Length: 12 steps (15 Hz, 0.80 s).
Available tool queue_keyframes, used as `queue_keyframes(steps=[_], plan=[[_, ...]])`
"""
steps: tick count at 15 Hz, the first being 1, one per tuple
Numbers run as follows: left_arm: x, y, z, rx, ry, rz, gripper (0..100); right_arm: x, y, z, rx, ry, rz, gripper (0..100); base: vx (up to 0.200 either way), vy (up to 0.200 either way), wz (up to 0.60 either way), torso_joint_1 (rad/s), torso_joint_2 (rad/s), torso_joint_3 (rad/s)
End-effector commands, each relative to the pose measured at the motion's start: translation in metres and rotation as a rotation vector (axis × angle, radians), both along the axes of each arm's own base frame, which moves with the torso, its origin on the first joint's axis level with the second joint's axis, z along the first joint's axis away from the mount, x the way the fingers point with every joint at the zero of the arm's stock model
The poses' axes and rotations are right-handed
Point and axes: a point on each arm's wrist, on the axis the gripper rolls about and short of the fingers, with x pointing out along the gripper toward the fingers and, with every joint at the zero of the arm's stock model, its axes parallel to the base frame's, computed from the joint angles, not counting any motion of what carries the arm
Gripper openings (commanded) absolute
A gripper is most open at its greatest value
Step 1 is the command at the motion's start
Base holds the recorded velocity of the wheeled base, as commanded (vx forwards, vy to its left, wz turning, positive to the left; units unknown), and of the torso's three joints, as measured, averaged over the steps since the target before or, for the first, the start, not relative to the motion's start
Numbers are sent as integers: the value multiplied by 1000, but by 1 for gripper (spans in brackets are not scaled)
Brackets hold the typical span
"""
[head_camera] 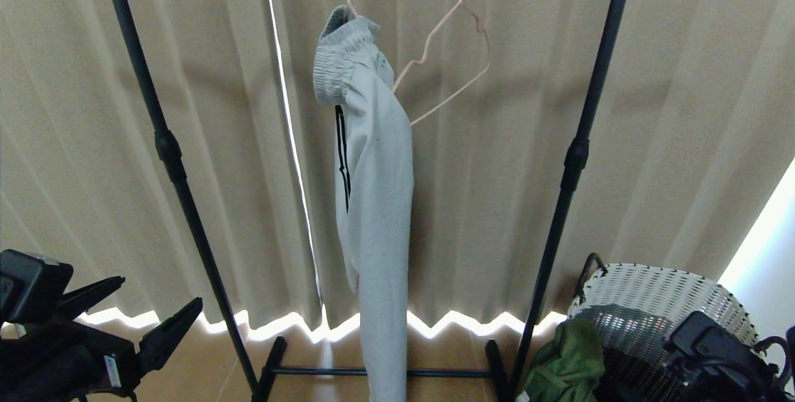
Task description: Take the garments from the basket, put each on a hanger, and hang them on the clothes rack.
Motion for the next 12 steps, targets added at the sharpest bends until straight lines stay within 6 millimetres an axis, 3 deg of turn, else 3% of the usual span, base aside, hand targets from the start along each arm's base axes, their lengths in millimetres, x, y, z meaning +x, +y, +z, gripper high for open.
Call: queue_keyframes(steps=[1,5,12], plan=[[-7,1,7,-10,-54,0,100,35,15,-15,-88,113,37,100,0,0,0,0,0,0],[-9,1,7,-10,-56,-5,100,68,32,-46,-158,250,62,100,0,0,0,0,0,0],[-10,-1,9,-12,-65,-22,100,94,48,-79,-199,344,77,100,0,0,0,0,0,0]])
